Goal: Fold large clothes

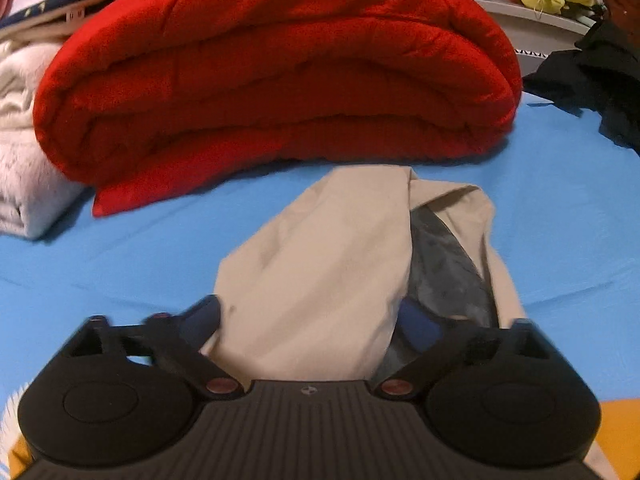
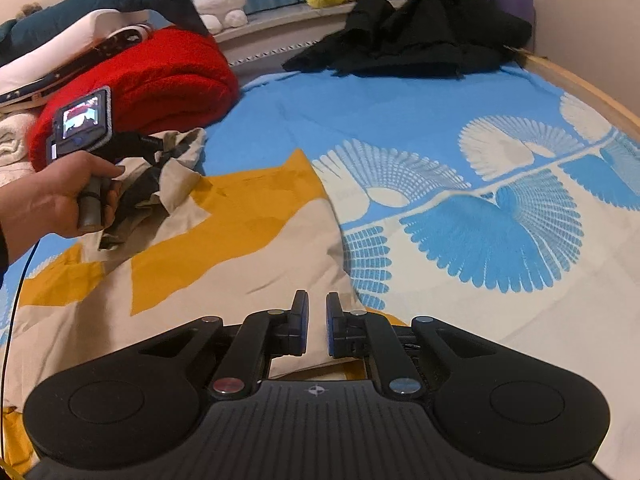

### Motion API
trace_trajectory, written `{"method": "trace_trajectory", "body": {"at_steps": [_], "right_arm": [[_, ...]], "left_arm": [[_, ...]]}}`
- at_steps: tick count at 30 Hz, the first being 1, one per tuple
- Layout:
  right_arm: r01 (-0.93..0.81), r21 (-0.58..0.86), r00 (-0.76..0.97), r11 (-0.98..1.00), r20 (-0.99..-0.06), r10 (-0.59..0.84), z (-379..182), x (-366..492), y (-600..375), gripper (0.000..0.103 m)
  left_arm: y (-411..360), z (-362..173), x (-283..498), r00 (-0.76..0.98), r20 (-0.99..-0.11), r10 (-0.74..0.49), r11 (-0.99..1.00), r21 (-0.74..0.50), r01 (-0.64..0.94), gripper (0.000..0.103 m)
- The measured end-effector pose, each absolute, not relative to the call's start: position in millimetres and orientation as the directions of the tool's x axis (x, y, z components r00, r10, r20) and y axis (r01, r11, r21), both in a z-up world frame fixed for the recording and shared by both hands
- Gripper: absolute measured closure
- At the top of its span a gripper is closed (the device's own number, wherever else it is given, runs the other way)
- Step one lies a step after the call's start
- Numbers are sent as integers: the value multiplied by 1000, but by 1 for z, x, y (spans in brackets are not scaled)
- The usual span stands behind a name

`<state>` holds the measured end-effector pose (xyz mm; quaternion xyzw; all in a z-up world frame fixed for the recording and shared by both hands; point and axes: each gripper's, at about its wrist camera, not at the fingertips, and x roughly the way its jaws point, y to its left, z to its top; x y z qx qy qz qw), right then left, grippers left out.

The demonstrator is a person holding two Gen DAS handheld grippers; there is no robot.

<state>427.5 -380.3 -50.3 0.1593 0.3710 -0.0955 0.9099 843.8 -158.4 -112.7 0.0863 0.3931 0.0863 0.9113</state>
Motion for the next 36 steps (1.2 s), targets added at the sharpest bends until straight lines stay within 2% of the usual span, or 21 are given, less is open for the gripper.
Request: {"method": "trace_trajectory", "body": {"at_steps": [1,2,4,6,9,12,14,16,17,18,20,22,24,26,29,30,32,34,36], "right_arm": [[290,222,707,931,-706,-52,-50,428,-380,94],[287,221,708,932,-704,-52,-49,427,-379,94],[279,220,718,935,-694,-51,-44,425,-379,94],[284,229,725,931,-687,-52,-40,425,-381,94],[287,264,735,921,-677,-36,-34,424,-382,94],[276,292,763,916,-646,-24,-24,421,-383,94],[272,332,788,903,-616,-11,-17,417,-386,94],[264,365,809,893,-588,1,-13,413,-386,94],[259,373,816,891,-578,5,-11,411,-386,93],[255,379,821,890,-571,8,-10,410,-386,92],[245,396,831,885,-557,19,-8,408,-386,78],[230,419,839,878,-543,39,-7,408,-385,74],[212,455,843,865,-533,73,-7,409,-384,73],[199,503,837,841,-533,121,-12,412,-382,72],[187,573,807,798,-553,207,-26,419,-375,72],[182,587,793,789,-561,235,-31,421,-371,71],[170,613,762,771,-578,292,-41,427,-360,65],[164,626,728,762,-598,335,-50,434,-349,62],[158,628,704,762,-613,359,-56,439,-338,62]], "left_arm": [[-153,-109,846,682,-698,219,971,227,-79,72],[-147,-103,846,686,-697,211,972,227,-68,84],[-133,-83,837,716,-673,184,976,208,-55,94],[-120,-57,813,763,-633,128,982,191,-5,96],[-101,-20,737,824,-563,-59,979,127,157,98],[-84,-2,621,832,-493,-255,895,204,396,98],[-69,-15,547,765,-543,-347,827,208,523,97],[-56,-44,488,713,-632,-305,782,262,566,86],[-48,-56,463,697,-669,-259,786,274,555,86],[-37,-64,444,675,-705,-217,818,246,520,86],[-16,-62,421,662,-739,-126,918,167,360,84],[9,-49,406,665,-741,-99,989,0,148,72],[29,-41,405,671,-727,-143,977,-211,-21,71],[34,-41,417,694,-685,-220,932,-359,-58,71],[25,-47,441,726,-647,-232,924,-380,-43,71],[27,-50,448,727,-639,-253,903,-426,-60,68],[32,-60,459,721,-604,-340,822,-563,-85,55],[38,-68,464,717,-586,-376,765,-633,-117,39],[36,-76,470,696,-607,-384,753,-642,-145,38]]}}
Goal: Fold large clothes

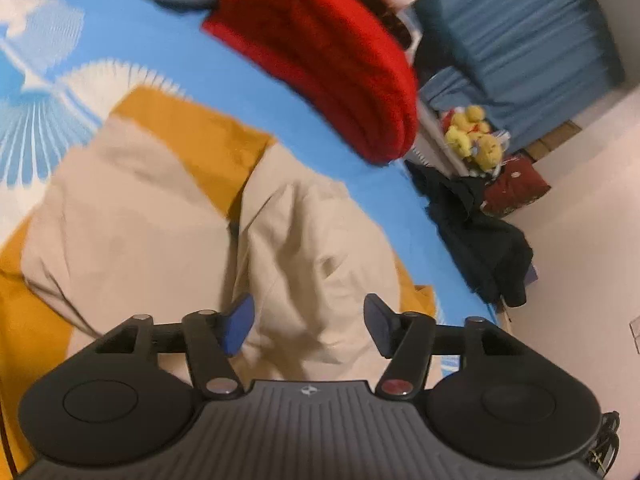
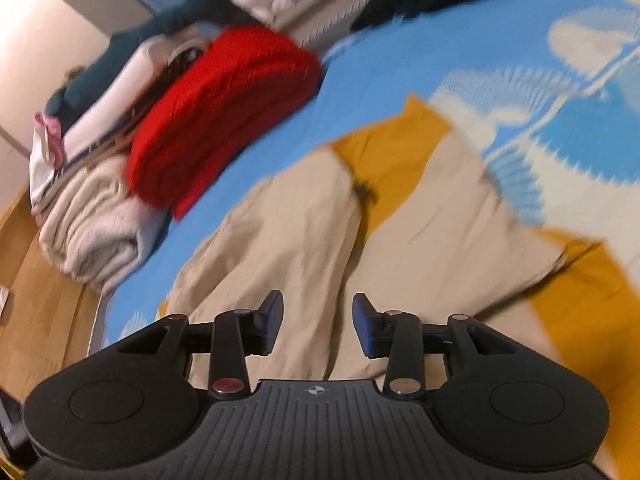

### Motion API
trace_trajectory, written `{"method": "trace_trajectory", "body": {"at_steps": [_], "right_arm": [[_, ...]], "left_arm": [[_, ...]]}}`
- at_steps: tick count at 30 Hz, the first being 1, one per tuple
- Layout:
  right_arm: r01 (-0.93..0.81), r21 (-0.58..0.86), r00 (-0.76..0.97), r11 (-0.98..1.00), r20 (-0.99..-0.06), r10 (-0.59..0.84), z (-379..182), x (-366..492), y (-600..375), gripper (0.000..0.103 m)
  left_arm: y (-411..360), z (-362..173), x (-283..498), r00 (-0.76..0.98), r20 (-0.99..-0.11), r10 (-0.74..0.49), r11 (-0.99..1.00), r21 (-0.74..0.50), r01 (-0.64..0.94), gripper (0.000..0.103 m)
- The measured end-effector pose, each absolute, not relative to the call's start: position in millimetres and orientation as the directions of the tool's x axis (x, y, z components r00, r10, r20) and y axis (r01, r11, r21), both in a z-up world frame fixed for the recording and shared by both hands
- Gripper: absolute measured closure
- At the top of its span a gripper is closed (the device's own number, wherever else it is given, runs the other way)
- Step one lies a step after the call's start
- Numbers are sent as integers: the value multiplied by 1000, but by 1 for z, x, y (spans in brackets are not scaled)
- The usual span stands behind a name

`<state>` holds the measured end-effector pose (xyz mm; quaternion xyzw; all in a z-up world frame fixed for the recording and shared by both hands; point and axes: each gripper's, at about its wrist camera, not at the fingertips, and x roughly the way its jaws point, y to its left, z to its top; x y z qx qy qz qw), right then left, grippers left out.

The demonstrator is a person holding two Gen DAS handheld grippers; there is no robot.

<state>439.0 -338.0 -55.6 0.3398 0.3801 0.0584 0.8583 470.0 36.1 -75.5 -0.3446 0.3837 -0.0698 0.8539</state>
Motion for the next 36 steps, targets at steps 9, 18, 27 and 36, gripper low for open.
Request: {"method": "trace_trajectory", "body": {"at_steps": [9,18,27,36], "right_arm": [[129,619,631,775,-654,417,-75,450,-293,62],[84,639,562,764,-664,493,-102,456,-256,60],[120,505,468,855,-788,400,-119,452,-236,61],[86,554,631,828,-674,385,-97,452,-255,58]], "left_arm": [[33,-126,489,587,-727,-356,753,-595,-280,103],[37,-136,493,508,-831,-229,851,-424,-310,93],[2,-113,496,595,-744,-304,914,-404,-39,89],[1,-104,495,603,-756,-255,939,-343,-34,81]]}}
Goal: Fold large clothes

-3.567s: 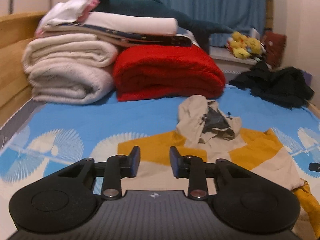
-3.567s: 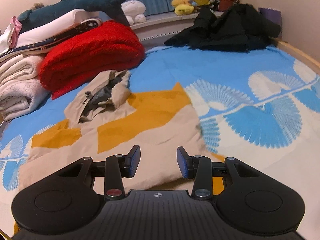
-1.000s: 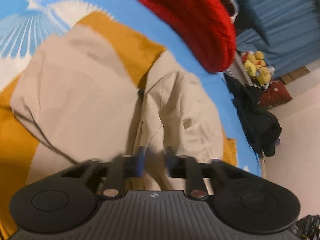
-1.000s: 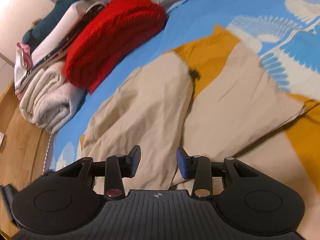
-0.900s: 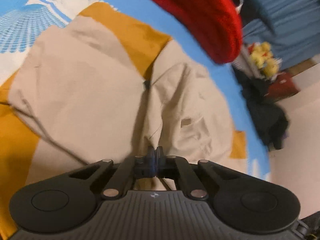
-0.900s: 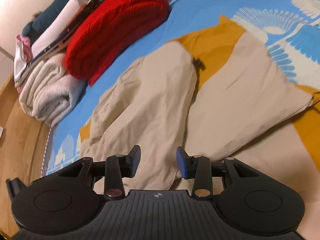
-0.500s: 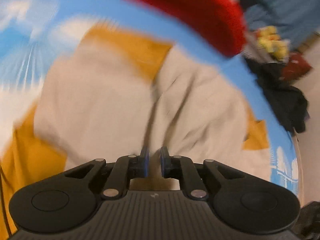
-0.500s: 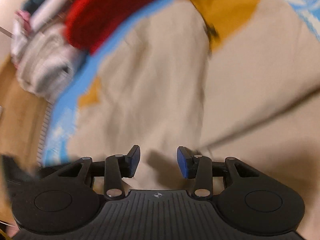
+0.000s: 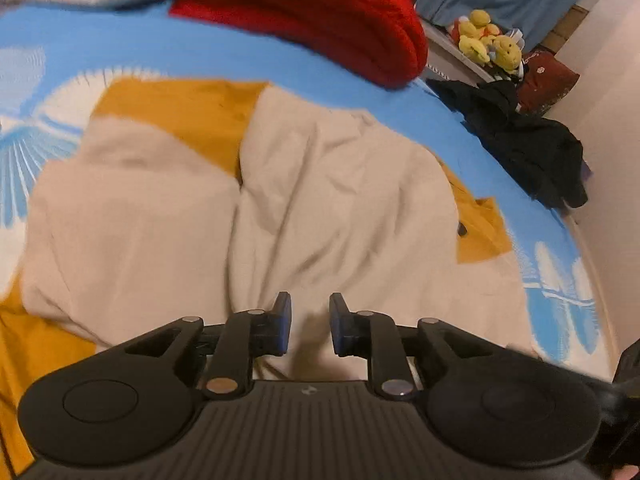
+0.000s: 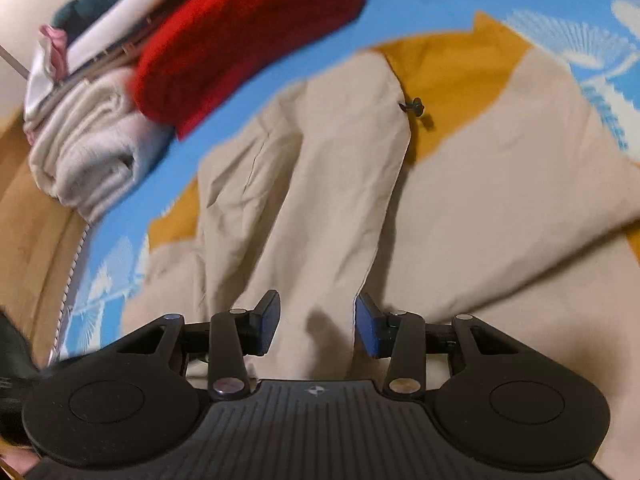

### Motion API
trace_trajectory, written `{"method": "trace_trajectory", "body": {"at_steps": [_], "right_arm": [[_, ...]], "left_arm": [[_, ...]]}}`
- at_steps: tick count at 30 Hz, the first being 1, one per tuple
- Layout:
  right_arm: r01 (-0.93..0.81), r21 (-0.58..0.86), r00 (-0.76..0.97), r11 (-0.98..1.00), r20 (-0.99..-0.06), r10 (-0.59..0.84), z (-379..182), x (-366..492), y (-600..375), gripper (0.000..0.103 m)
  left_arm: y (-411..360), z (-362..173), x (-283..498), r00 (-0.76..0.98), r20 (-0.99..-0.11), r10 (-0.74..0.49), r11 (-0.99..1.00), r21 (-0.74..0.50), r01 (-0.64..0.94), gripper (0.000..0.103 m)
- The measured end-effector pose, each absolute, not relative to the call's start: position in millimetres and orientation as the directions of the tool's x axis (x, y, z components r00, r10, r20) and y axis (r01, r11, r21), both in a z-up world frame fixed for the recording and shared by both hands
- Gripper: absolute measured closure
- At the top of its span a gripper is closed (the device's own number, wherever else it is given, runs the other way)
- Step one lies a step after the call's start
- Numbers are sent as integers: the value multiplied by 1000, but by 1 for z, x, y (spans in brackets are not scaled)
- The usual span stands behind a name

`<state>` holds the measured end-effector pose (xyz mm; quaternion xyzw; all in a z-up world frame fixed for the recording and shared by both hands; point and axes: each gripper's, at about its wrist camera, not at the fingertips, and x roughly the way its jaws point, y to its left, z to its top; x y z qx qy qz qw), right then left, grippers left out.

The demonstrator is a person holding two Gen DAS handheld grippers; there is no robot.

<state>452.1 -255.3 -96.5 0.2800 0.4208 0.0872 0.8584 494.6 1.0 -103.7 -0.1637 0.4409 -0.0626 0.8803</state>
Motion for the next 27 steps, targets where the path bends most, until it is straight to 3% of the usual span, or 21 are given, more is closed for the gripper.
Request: {"method": "trace_trajectory", "body": {"at_steps": [5,8,10,13,18,21,23,27], "right_arm": [[194,449,513,872,-804,300,-124,458,-258,61],[200,457,533,867,-793,295,-111,454,-262,60],[183,456,588,871,-761,275,-92,448,-267,59],[138,468,717,873,-655,238,-57,429,-280,59],[12,366,896,931,-417,152,12,380,-300,59],[-47,300,952,953,-275,133,55,337,-315,59],[-69,280,971,958,-201,128,81,301,-325,60],[-32,284,993,958,-101,63,121,208,-349,60]], "left_arm": [[10,-138,493,452,-873,-182,950,-274,-147,88],[12,-96,489,541,-817,-203,947,-304,-105,84],[17,-71,480,611,-768,-193,951,-300,-77,75],[31,-41,461,691,-704,-164,955,-288,-67,75],[45,15,418,813,-568,-133,979,-204,17,75],[58,51,361,870,-473,-136,985,-158,69,74],[70,78,317,902,-419,-99,991,-127,49,67],[93,126,216,936,-348,-49,997,-75,24,64]]}}
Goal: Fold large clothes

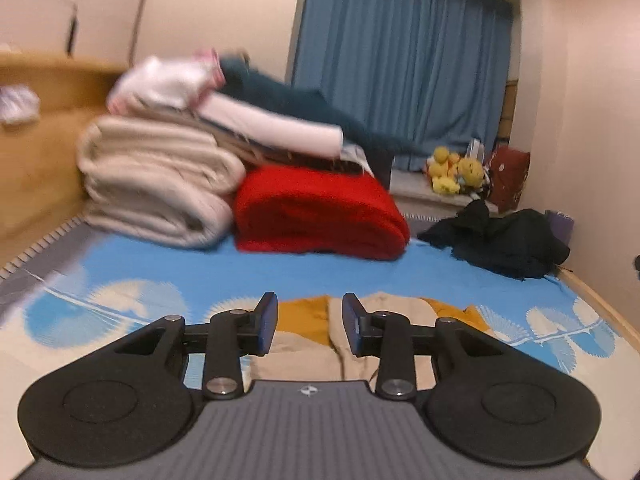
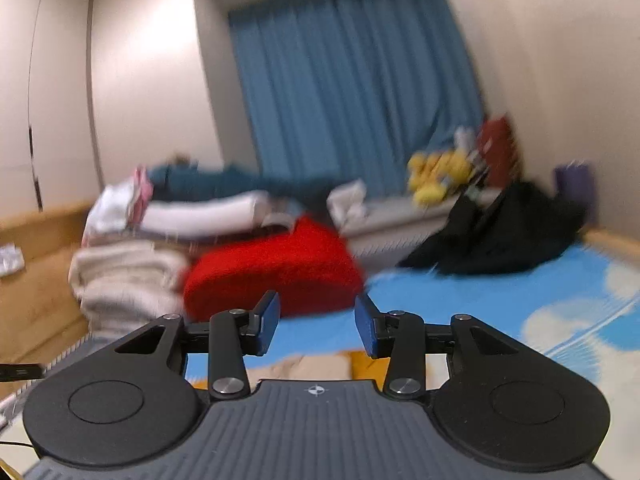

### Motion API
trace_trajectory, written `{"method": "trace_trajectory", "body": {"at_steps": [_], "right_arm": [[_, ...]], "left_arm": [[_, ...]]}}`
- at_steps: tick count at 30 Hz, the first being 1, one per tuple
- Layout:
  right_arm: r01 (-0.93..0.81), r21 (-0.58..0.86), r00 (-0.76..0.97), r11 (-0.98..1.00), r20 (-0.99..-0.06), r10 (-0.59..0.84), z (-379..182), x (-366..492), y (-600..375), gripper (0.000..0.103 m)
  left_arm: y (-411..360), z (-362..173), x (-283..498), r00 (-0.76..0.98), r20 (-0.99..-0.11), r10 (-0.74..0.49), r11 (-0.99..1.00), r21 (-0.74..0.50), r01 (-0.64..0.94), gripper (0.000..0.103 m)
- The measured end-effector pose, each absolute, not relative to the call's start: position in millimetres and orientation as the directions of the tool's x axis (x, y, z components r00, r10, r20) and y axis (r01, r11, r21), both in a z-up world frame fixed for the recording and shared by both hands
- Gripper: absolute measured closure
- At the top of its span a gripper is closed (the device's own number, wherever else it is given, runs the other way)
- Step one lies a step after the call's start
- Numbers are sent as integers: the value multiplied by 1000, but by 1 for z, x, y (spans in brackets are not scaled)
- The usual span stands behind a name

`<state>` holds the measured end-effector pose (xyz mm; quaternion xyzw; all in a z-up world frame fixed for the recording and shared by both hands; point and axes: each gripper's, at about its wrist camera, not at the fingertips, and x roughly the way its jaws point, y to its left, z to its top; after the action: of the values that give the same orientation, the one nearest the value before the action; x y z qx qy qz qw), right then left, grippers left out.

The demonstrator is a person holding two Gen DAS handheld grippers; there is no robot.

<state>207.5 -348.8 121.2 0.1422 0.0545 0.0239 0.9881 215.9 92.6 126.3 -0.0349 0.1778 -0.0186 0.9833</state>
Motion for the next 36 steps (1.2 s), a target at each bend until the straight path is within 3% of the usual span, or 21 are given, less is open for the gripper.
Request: {"method": "trace_trajectory", "body": {"at_steps": [13,18,20,23,26,30,32,36], "right_arm": [[168,342,984,925,-4,-178,152,-48,-427,57],[188,341,975,921,49,-217,164,-88,-440,56],[189,347,968,919,91,-233,176,-100,-447,56],[205,342,952,917,147,-267,193,-115,-460,55],[210,360,942,909,175,-287,199,-116,-473,49],[211,325,969,922,54,-241,168,-73,-470,46],[228,305,973,925,-48,-224,134,-42,-463,46],[250,323,948,913,-275,-162,56,21,-452,47]], "left_arm": [[97,187,-38,973,-225,-39,998,-63,26,64],[89,219,-92,980,-178,-84,994,-79,71,63],[87,234,-106,985,-146,-90,995,-52,83,54],[82,245,-116,984,-127,-123,992,-55,116,50],[78,225,-101,979,-160,-125,991,-68,115,45],[75,155,-59,958,-270,-93,993,-98,69,48],[72,108,-35,947,-320,-38,998,-58,21,53],[84,26,8,884,-467,14,993,-95,-66,59]]}}
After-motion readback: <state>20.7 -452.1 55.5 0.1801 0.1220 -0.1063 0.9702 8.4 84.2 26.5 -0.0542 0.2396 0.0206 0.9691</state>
